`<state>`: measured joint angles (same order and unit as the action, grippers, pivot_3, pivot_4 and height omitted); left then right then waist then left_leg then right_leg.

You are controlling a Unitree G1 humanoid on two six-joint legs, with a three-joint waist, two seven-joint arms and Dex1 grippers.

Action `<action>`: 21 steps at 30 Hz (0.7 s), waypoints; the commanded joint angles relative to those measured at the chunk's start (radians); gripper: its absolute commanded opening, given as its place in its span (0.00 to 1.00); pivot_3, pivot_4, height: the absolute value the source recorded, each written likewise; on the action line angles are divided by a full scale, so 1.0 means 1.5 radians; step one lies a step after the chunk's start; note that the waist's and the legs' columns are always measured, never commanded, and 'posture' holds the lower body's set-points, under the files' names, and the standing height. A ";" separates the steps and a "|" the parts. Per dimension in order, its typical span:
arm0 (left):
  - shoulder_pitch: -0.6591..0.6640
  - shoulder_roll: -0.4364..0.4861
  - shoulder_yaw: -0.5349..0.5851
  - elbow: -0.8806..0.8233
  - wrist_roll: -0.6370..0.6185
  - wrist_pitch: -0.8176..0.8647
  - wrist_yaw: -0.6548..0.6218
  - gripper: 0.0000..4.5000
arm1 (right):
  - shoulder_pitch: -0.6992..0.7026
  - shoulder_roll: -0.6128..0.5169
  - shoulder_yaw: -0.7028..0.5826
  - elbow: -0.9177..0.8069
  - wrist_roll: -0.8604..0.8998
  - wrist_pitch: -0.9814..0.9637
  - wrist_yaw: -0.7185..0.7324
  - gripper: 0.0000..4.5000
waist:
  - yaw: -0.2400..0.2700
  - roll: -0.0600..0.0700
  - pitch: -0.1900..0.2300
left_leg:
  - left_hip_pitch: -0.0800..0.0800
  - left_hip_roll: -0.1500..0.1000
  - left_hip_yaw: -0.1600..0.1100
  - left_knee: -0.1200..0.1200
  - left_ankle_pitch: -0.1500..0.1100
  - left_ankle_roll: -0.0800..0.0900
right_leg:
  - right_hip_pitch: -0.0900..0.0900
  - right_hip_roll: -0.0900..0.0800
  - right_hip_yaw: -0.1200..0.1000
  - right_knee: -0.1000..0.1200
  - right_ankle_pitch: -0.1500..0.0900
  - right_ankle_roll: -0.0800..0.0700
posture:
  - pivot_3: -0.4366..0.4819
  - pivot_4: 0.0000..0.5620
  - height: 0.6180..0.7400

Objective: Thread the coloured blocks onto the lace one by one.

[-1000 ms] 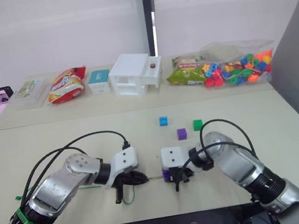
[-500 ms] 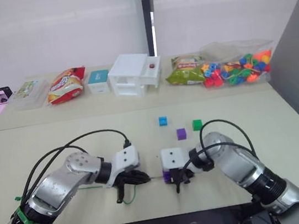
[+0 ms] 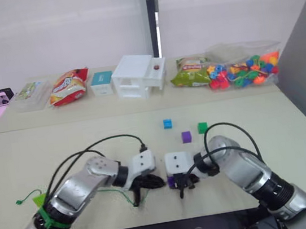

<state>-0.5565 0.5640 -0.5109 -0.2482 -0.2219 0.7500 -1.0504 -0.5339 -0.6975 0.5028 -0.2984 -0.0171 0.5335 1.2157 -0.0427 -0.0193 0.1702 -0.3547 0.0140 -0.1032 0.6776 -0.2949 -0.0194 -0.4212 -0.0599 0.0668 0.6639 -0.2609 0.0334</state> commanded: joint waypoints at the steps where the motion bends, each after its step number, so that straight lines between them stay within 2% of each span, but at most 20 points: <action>1: -0.017 -0.015 0.012 -0.020 -0.011 -0.012 -0.003 0.00 | 0.004 -0.001 0.000 -0.022 0.002 0.008 -0.004 0.30 | 0.000 0.000 0.000 | 0.000 0.000 0.000 0.000 0.000 0.000 | 0.000 0.000 0.000 0.000 0.000 0.000 | 0.48 0.27 1.00; 9: -0.006 -0.002 0.021 -0.019 -0.009 -0.004 0.000 0.00 | 0.007 -0.003 0.000 -0.028 0.003 0.014 -0.006 0.30 | 0.000 0.000 0.000 | 0.000 0.000 0.000 0.000 0.000 0.000 | 0.000 0.000 0.000 0.000 0.000 0.000 | 0.48 0.27 1.00; 17: 0.010 0.028 0.099 -0.057 -0.080 0.044 -0.009 0.58 | 0.007 -0.003 0.001 -0.020 0.002 0.009 -0.008 0.30 | 0.000 0.000 0.000 | 0.000 0.000 0.000 0.000 0.000 0.000 | 0.000 0.000 0.000 0.000 0.000 0.000 | 0.48 0.27 1.00; 21: 0.051 0.080 0.142 -0.080 -0.108 0.039 -0.031 0.58 | 0.007 -0.001 0.001 -0.017 0.002 0.008 -0.011 0.30 | -0.003 0.000 0.000 | 0.000 0.000 0.000 0.000 0.000 0.000 | 0.000 0.000 0.000 0.000 0.000 0.000 | 0.48 0.27 1.00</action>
<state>-0.4910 0.6646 -0.3367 -0.3375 -0.3582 0.8121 -1.0822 -0.5253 -0.6972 0.5036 -0.3130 -0.0165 0.5523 1.1980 -0.0473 -0.0192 0.1702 -0.3541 0.0143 -0.1033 0.6769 -0.2949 -0.0194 -0.4217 -0.0597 0.0668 0.6644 -0.2609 0.0334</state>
